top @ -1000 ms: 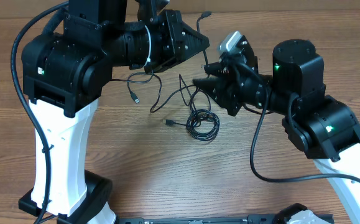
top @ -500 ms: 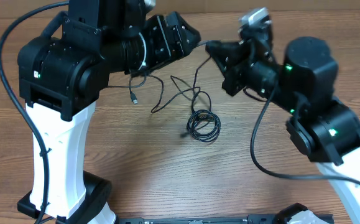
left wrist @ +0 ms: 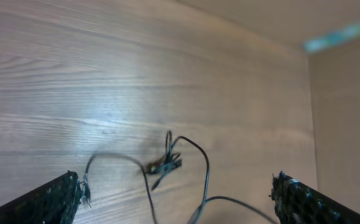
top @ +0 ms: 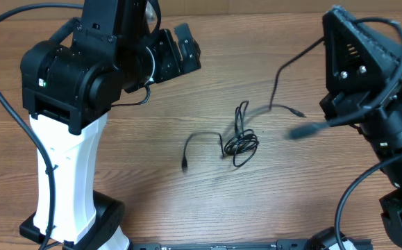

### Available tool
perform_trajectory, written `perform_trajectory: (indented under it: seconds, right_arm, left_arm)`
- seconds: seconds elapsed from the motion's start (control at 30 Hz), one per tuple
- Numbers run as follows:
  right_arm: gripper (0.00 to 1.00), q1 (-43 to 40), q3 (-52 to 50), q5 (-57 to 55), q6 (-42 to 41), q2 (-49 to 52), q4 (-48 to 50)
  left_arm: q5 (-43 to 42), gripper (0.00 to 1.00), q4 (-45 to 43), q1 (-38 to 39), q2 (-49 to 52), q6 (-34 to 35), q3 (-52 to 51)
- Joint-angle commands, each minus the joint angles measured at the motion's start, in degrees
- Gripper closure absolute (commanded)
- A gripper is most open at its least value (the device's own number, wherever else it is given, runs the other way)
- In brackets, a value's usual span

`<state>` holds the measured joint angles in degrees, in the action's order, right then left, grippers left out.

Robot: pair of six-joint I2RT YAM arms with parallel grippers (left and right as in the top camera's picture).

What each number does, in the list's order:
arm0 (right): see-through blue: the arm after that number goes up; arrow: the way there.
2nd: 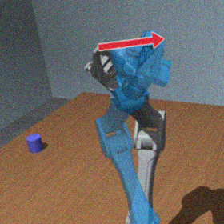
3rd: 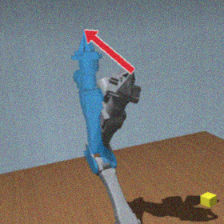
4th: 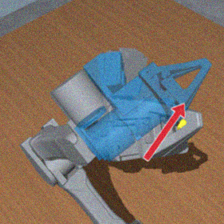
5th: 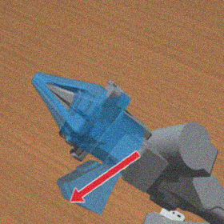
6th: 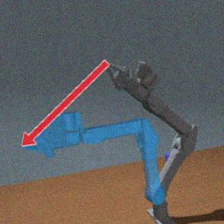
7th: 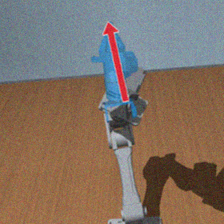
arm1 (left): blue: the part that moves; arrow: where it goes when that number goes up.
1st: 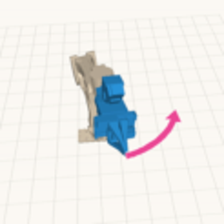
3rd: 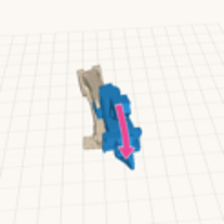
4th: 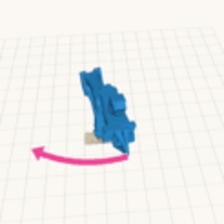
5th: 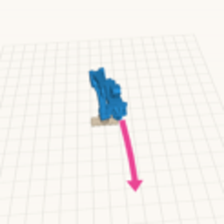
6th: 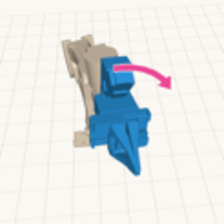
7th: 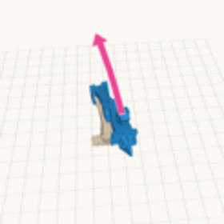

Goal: Untangle cables

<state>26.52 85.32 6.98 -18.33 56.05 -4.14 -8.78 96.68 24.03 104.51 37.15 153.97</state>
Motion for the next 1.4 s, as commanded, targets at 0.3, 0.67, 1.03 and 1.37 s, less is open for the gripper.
perform_trajectory:
  seconds: [0.3,0.67,1.03,1.37]
  right_arm:
    - [0.96,0.1,0.7,-5.6,-4.3,1.0,0.3]
    - [0.96,0.1,0.7,-5.6,-4.4,1.0,-1.6]
    - [0.96,0.1,0.7,-5.6,-4.4,1.4,-3.4]
    - [0.96,0.1,0.7,-5.7,-4.4,1.6,-5.6]
  left_arm:
    - [-11.0,0.00,-1.3,3.5,-0.7,-17.7,-18.3]
    - [-14.8,0.01,-15.3,3.8,-0.7,-12.6,-41.4]
    - [-20.5,0.00,-35.6,3.8,-0.7,-2.4,-60.3]
    - [-19.0,0.00,-40.2,4.3,-0.7,15.9,-67.6]
